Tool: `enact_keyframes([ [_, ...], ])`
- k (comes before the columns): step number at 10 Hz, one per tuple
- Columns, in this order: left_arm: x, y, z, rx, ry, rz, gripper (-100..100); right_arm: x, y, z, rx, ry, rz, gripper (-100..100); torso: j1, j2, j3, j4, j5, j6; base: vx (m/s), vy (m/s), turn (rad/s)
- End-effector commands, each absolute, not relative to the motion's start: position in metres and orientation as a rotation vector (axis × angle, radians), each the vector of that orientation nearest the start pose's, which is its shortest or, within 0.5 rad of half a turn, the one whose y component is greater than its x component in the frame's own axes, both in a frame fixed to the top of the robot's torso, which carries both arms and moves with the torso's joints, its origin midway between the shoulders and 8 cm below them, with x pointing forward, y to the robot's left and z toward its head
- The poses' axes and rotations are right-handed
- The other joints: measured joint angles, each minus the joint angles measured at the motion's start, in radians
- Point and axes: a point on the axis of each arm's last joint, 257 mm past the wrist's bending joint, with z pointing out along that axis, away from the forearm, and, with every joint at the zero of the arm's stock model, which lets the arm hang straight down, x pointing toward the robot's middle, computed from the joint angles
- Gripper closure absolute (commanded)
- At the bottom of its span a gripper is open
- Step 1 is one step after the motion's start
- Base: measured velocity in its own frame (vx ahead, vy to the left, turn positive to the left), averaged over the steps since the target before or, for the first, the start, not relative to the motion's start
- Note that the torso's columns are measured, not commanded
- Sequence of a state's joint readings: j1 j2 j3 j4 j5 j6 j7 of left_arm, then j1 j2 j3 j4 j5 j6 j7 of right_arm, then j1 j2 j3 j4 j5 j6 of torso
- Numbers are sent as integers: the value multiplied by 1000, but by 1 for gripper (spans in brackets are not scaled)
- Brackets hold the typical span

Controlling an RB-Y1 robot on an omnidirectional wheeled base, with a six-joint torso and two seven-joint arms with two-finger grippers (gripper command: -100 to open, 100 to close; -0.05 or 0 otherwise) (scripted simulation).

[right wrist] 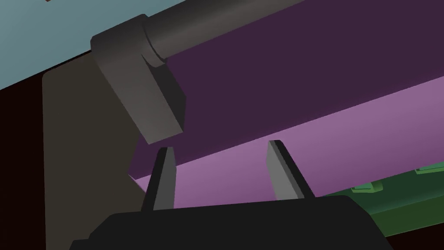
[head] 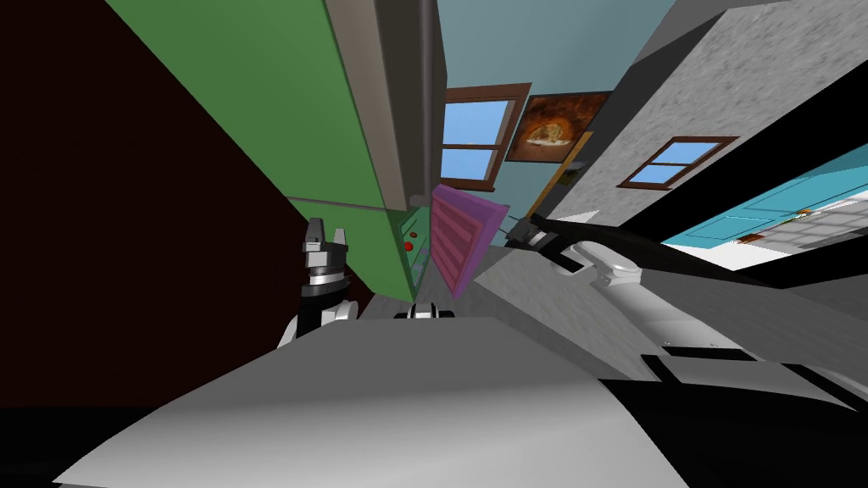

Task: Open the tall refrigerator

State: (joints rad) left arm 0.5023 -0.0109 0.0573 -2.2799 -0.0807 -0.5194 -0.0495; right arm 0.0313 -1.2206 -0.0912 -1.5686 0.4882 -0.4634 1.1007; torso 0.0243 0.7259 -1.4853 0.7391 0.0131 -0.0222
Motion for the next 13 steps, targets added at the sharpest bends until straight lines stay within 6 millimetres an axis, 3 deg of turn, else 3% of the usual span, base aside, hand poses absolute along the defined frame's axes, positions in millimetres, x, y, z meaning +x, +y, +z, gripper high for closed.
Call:
enact_keyframes([
  [1,339,289,27,-575,649,-1151,0,520,-407,0,-1196,1059,-647,-100,-7,-6,-3,-7,-7,1,-24,26,20],
  [4,339,289,27,-575,649,-1151,0,527,-424,11,-1200,1032,-770,-100,-10,-11,-7,-4,-5,1,22,47,-59],
  [5,339,289,27,-575,649,-1150,0,525,-425,-5,-1211,1064,-740,-100,-7,-10,-6,-3,-4,-1,-6,-4,-97],
  [6,339,289,27,-575,649,-1151,0,525,-429,-5,-1210,1069,-753,-100,-10,-5,-2,-5,-7,3,-23,-18,-82],
  [7,339,289,27,-575,649,-1151,0,525,-431,-6,-1210,1073,-755,100,-15,-1,1,-5,-10,8,-25,-6,-55],
  [9,339,289,27,-575,649,-1150,0,522,-420,-10,-1224,1058,-726,100,-27,4,4,0,-10,13,58,-224,36],
  [13,339,289,27,-575,649,-1150,0,517,-396,-6,-1244,1009,-674,100,-19,5,4,-3,-11,15,87,-252,66],
])
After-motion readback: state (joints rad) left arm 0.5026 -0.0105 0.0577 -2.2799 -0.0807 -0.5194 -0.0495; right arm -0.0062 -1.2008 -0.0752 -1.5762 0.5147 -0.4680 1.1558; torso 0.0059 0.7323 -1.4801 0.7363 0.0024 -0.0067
